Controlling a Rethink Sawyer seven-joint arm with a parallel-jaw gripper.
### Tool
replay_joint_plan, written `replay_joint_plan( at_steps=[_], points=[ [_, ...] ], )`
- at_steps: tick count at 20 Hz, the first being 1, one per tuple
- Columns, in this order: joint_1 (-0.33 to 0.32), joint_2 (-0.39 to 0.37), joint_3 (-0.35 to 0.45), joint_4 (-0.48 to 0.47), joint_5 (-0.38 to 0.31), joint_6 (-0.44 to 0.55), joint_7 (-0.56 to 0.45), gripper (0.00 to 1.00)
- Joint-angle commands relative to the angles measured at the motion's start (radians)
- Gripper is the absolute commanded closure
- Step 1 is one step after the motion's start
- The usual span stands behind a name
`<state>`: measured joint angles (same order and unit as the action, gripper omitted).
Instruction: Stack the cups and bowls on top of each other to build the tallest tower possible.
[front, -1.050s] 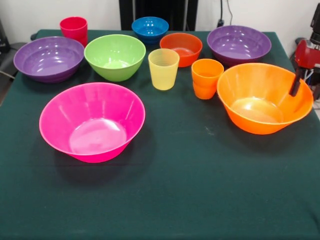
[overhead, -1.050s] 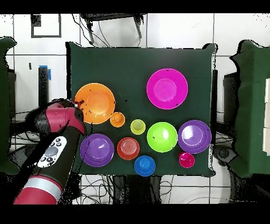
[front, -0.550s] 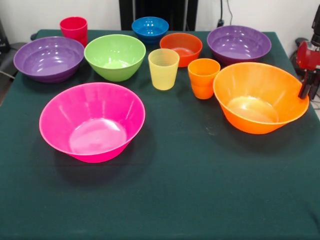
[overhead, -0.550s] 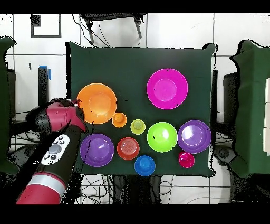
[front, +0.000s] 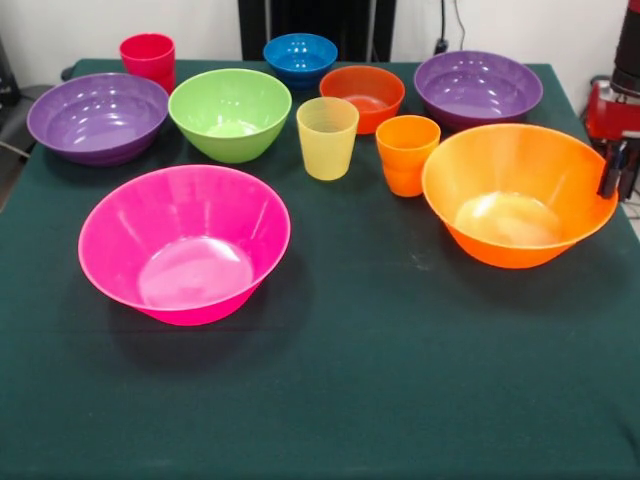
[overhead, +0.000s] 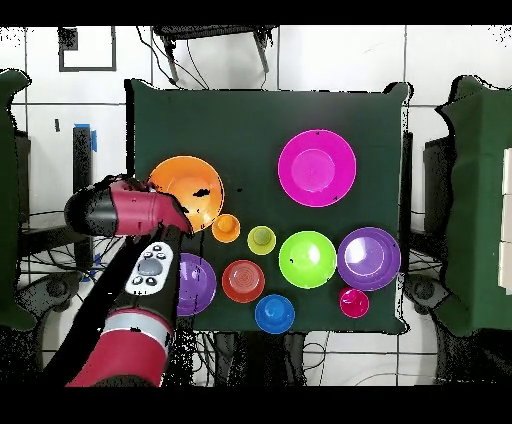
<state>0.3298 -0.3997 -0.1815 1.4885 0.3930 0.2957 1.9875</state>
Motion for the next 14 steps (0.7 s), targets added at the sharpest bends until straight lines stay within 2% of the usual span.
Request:
replay_joint_plan(
  at_steps=[1, 6, 9, 14],
  points=[
    [-0.158, -0.076, 0.308, 0.126, 0.008, 0.096, 0.005, 1.00],
    [-0.225, -0.161, 0.359, 0.136, 0.020, 0.226, 0.018, 1.00],
    [-0.312, -0.194, 0.459, 0.184, 0.059, 0.220, 0.004, 1.00],
    [-0.486, -0.246, 0.682, 0.322, 0.190, 0.261, -0.034, 1.00]
  ],
)
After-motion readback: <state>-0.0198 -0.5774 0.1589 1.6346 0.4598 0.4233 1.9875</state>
